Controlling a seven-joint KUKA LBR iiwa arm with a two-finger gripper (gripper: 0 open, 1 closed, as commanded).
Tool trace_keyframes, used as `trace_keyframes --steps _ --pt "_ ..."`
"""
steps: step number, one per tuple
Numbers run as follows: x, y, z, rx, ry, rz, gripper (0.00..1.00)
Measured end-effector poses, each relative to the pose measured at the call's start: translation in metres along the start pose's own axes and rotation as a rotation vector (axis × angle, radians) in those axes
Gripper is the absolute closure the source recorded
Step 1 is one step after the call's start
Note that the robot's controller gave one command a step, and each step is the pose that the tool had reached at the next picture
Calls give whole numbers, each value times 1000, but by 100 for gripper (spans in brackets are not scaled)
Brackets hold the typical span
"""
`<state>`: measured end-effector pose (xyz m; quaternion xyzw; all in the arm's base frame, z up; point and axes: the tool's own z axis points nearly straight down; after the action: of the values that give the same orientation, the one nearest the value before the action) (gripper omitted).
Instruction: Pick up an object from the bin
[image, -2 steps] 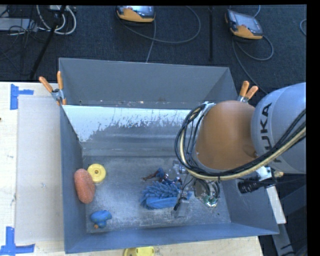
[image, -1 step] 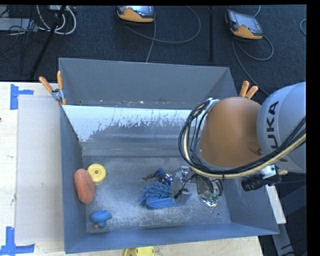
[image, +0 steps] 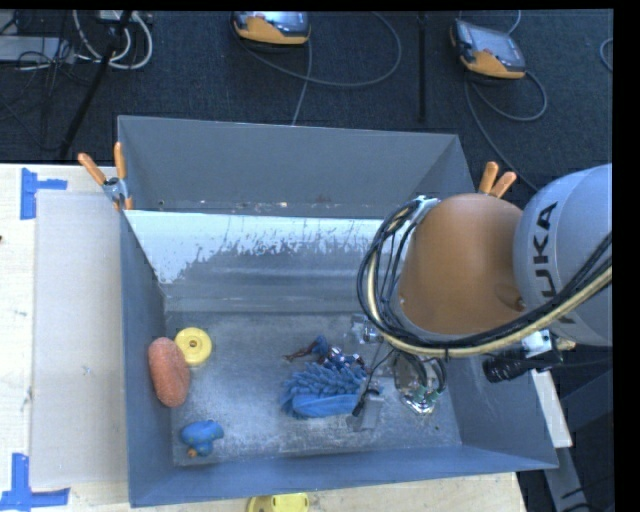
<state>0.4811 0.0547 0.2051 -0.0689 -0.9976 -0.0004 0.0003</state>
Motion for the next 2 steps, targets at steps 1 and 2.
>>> trace_keyframes --steps 1,2 --pt "0 0 0 0 0 1 0" --pt "-22 11 43 -1 -9 -32 0"
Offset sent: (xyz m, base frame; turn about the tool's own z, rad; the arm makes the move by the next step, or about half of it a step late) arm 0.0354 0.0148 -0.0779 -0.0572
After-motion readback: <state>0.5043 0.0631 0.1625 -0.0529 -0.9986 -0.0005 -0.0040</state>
